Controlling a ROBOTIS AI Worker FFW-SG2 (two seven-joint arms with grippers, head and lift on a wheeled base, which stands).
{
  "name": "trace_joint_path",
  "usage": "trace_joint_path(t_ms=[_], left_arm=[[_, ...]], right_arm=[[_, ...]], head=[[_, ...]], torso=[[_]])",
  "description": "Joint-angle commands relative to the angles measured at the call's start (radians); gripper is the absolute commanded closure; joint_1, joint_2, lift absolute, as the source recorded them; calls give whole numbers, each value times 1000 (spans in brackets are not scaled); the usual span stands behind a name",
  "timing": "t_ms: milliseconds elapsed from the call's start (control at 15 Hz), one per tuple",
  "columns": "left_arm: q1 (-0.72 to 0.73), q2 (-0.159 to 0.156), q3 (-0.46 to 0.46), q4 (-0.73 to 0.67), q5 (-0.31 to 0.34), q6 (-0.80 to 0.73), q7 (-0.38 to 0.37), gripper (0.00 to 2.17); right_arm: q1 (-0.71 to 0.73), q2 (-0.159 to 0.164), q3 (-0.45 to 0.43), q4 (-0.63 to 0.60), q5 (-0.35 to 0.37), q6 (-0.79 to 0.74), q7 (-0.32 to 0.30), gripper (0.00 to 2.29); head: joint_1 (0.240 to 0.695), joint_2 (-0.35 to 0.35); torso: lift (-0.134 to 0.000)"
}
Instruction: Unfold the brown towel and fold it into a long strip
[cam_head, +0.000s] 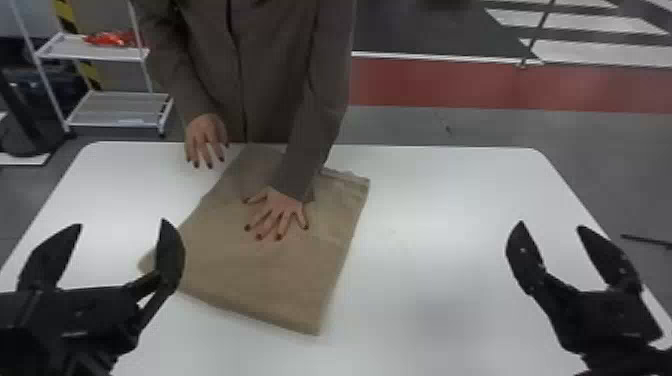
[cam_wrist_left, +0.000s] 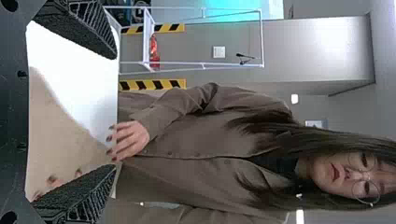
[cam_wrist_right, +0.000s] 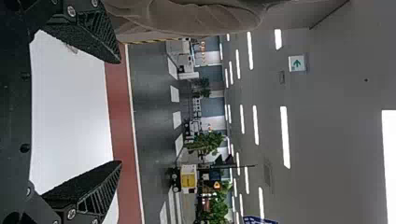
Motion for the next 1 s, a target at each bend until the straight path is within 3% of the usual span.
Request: trace_joint_path(t_ms=[0, 933], left_arm=[[4, 0, 1, 1, 0, 0, 0, 39], [-7, 0, 2, 30, 3, -6, -1, 39]], right_arm=[[0, 1, 0, 0, -1, 8, 0, 124], [-9, 3, 1, 26, -8, 2, 2, 124]], head=[[695, -106], [695, -104]], torso=[[-114], [-114]])
